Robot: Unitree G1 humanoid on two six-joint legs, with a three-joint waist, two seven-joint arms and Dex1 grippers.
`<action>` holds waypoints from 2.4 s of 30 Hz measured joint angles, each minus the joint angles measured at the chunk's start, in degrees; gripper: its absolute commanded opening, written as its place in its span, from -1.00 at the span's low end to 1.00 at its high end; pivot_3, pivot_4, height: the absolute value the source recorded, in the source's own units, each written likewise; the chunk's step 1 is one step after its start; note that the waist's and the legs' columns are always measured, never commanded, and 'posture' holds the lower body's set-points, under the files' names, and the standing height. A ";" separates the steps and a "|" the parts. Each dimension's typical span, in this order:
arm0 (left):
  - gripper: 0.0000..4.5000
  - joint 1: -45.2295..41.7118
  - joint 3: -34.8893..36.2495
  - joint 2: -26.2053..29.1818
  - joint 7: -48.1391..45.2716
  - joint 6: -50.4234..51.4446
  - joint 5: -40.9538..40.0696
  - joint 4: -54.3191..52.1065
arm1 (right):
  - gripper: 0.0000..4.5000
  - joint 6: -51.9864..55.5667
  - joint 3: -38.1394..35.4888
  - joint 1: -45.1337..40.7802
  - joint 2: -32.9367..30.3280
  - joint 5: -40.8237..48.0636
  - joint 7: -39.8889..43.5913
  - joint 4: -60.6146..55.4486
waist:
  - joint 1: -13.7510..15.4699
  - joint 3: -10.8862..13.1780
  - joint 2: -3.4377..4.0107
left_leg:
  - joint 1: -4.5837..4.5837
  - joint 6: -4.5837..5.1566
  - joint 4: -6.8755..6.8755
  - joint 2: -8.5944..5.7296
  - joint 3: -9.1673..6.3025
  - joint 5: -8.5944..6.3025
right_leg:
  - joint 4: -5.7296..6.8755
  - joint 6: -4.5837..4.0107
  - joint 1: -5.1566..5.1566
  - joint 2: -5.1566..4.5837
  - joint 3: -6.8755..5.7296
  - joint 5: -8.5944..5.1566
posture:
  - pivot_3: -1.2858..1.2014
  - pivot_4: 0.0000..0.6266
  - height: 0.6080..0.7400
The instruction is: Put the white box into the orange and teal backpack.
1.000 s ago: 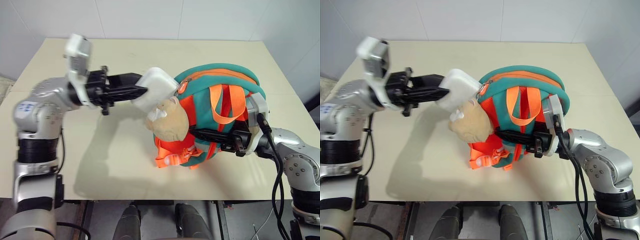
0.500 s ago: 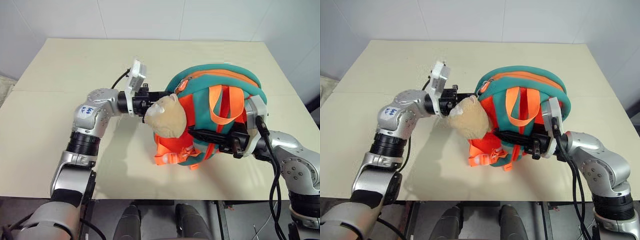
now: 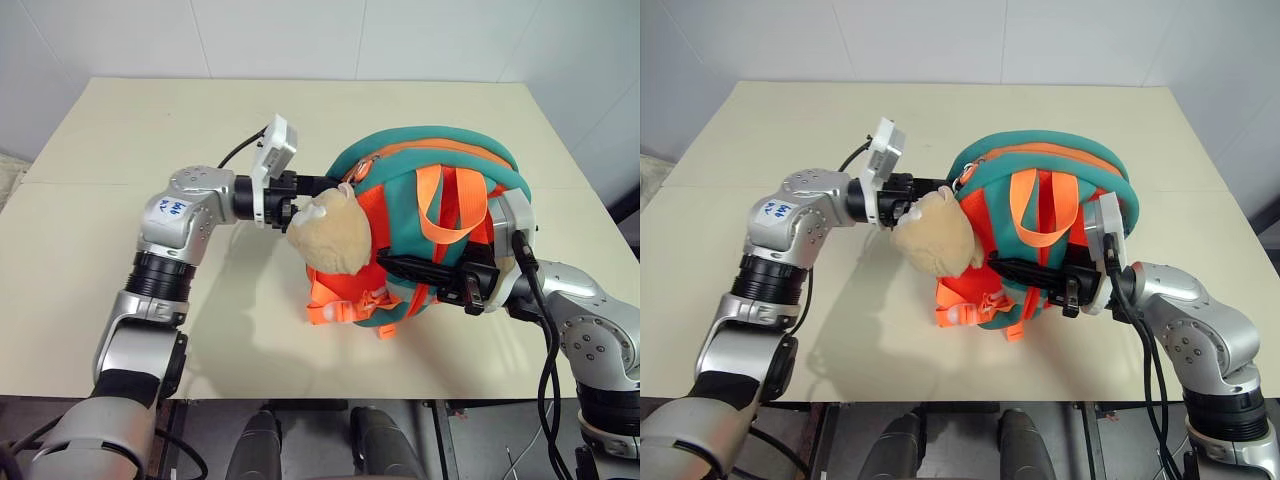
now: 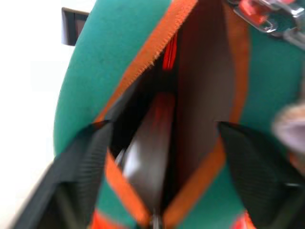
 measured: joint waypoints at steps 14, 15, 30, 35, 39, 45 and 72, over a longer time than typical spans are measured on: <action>1.00 10.40 12.90 13.84 0.43 11.63 -9.90 -18.93 | -1.00 -0.07 1.00 -2.62 0.66 -1.56 1.56 3.00 | -0.22 0.01 0.01 | 0.00 0.02 -0.13 0.02 0.00 -0.01 | -0.02 -0.04 -0.04 0.01 0.03 -0.03 | 0.03 -0.52 1.00; 1.00 11.04 14.26 14.00 1.10 12.36 -10.98 -20.49 | -1.00 -0.07 0.99 -2.64 0.67 -1.71 1.64 3.15 | -0.11 0.01 0.01 | 0.01 0.02 -0.10 0.02 0.00 -0.01 | -0.02 -0.04 -0.03 0.01 0.03 -0.03 | 0.03 -0.52 1.00; 1.00 13.31 13.03 6.79 16.46 17.75 -20.68 -33.45 | -1.00 -0.07 1.04 -3.61 0.96 -2.53 2.25 4.01 | 0.12 0.01 0.00 | 0.03 0.02 0.03 0.01 0.00 -0.01 | -0.05 -0.01 0.06 0.02 0.06 0.02 | 0.03 -0.52 1.00; 1.00 11.53 7.14 5.45 18.87 18.17 -18.83 -33.42 | -1.00 -0.07 1.04 -3.61 1.08 -2.66 2.24 4.02 | 0.07 0.01 0.01 | 0.03 0.02 0.02 0.00 0.01 -0.01 | -0.07 0.00 0.05 0.02 0.08 0.02 | 0.03 -0.52 1.00; 0.63 10.89 5.19 5.57 19.36 17.34 -16.72 -33.43 | -1.00 -0.07 1.04 -3.59 1.37 -2.71 2.23 4.02 | 0.11 0.01 0.00 | 0.03 0.02 0.02 0.00 0.01 -0.01 | -0.11 0.00 0.07 0.02 0.08 0.03 | 0.03 -0.52 1.00; -0.12 10.80 4.66 7.59 18.42 17.27 -16.23 -33.54 | -1.00 -0.08 1.03 -3.01 1.51 -2.78 2.19 3.95 | 0.11 0.01 0.01 | 0.02 0.03 0.01 0.00 0.01 -0.01 | -0.16 0.00 0.07 0.02 0.08 0.03 | 0.03 -0.52 1.00; -0.70 10.27 9.54 27.81 3.54 12.80 -13.55 -24.10 | -1.00 -1.01 0.17 0.33 1.55 -2.88 1.97 1.93 | -0.06 0.01 0.01 | 0.02 0.05 -0.37 0.02 0.05 -0.03 | -0.43 -0.04 0.00 0.03 0.08 0.01 | 0.03 -0.52 1.00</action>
